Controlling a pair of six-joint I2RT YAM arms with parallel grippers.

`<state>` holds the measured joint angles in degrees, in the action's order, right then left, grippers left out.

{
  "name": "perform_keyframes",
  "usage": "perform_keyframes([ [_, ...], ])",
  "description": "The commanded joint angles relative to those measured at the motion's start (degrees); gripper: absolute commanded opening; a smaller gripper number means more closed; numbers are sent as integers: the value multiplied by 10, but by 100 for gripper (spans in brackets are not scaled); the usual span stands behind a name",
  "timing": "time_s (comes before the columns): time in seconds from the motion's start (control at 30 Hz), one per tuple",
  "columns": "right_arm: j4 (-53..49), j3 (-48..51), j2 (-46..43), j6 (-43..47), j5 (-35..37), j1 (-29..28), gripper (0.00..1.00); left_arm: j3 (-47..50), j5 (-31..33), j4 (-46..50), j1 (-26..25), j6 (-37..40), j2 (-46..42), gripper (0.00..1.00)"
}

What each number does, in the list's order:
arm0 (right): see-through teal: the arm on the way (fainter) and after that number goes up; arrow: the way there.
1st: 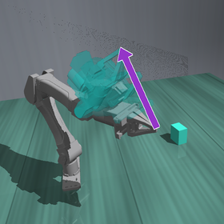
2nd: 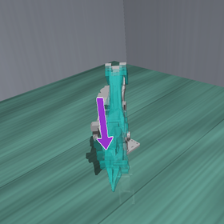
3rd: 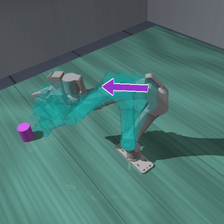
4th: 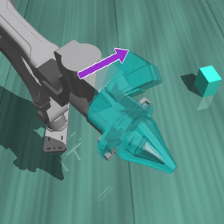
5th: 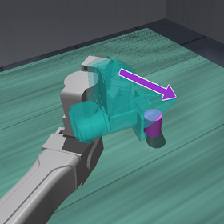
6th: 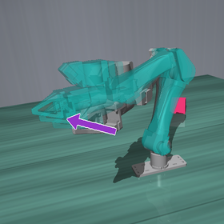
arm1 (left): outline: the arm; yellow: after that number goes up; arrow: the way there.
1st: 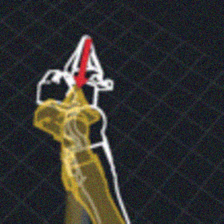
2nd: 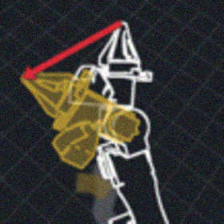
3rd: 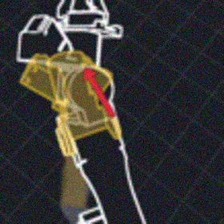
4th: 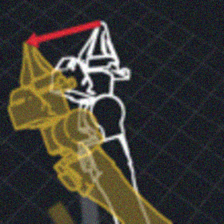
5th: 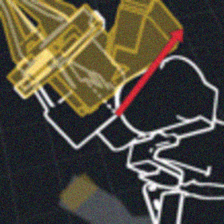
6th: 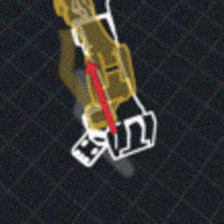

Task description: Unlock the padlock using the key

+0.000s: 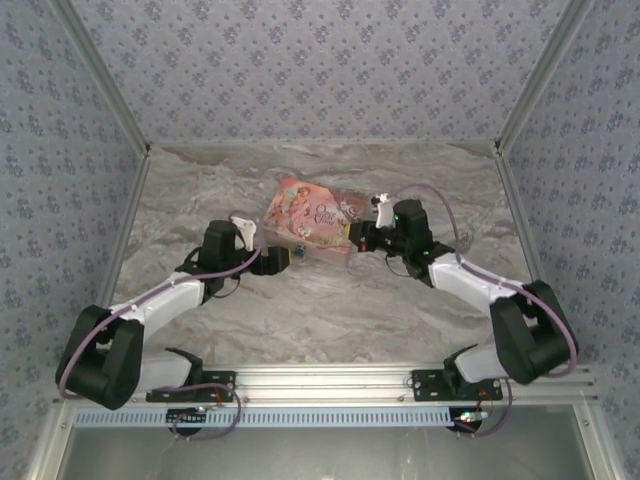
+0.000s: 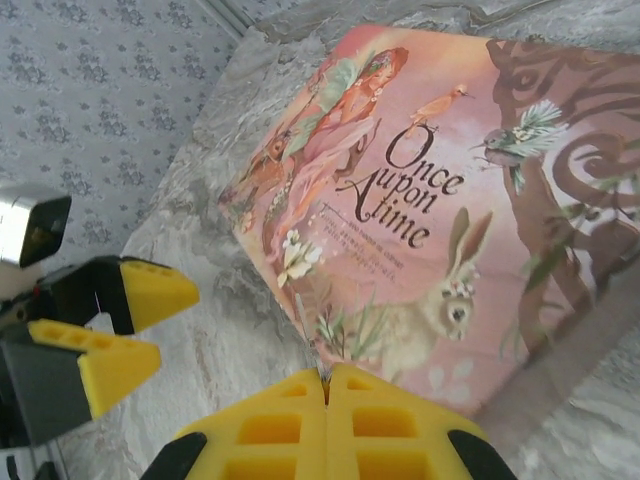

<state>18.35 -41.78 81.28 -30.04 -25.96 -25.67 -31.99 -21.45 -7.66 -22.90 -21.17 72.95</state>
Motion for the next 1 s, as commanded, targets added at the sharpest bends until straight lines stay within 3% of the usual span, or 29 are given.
perform_keyframes([
  [0.0, 6, -54, 47, -14, -10, -6, 0, -28, -31, -23, 0, 22, 40, 91],
  [0.07, -9, -76, 80, -13, -9, -7, 0, -34, -62, -43, 1, 19, 70, 83],
  [0.17, 9, -84, 114, -27, -14, -6, 0, -38, -79, -66, 0, 10, 102, 78],
  [0.5, -37, -89, 172, -23, -7, -7, 0, -40, -81, -110, -18, 24, 143, 78],
  [0.73, -63, -83, 181, -15, 4, -11, 0, -20, -68, -191, -22, 50, 172, 78],
  [0.97, -74, -84, 178, -5, 12, -17, 0, -21, -61, -245, -30, 60, 212, 73],
])
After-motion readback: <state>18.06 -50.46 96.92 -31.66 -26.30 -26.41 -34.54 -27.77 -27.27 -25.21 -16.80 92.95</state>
